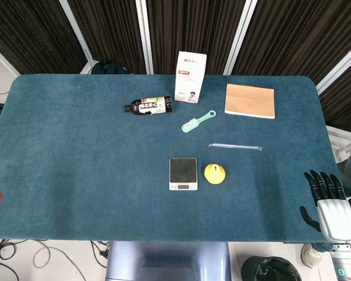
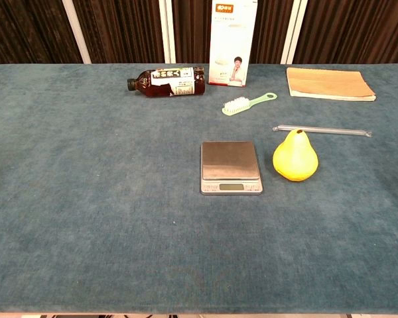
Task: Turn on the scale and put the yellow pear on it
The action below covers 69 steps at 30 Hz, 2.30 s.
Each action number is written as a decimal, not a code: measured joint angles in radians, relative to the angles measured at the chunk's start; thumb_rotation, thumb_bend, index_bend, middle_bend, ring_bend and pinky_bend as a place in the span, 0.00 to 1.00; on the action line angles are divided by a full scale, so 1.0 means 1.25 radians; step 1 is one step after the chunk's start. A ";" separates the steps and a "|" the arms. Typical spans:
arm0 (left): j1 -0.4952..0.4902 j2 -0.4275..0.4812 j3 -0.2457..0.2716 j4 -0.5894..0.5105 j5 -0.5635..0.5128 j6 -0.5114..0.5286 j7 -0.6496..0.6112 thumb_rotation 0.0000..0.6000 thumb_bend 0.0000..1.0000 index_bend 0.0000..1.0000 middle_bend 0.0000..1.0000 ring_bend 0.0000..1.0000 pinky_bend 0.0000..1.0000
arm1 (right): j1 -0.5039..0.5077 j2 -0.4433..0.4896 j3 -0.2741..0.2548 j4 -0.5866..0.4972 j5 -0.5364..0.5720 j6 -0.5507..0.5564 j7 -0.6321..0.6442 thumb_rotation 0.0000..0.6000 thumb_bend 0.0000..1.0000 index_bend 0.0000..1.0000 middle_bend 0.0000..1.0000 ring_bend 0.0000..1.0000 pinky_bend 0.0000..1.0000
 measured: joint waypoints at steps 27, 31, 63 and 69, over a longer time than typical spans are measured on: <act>0.006 0.006 0.004 -0.006 0.005 0.005 -0.007 1.00 0.01 0.10 0.00 0.00 0.08 | -0.013 0.014 -0.002 -0.035 -0.009 -0.005 0.016 1.00 0.41 0.00 0.10 0.12 0.08; 0.006 0.010 0.006 -0.010 0.007 0.002 -0.009 1.00 0.01 0.10 0.00 0.00 0.08 | -0.012 0.021 -0.018 -0.058 -0.016 -0.027 0.051 1.00 0.46 0.00 0.16 0.20 0.16; 0.003 0.015 0.001 -0.006 -0.011 -0.015 -0.021 1.00 0.01 0.10 0.00 0.00 0.08 | 0.287 -0.208 0.058 -0.263 0.222 -0.405 -0.415 1.00 0.85 0.08 0.78 0.80 0.74; 0.002 0.017 0.000 -0.006 -0.012 -0.017 -0.025 1.00 0.01 0.10 0.00 0.00 0.08 | 0.335 -0.299 0.069 -0.259 0.317 -0.426 -0.520 1.00 0.85 0.08 0.78 0.80 0.74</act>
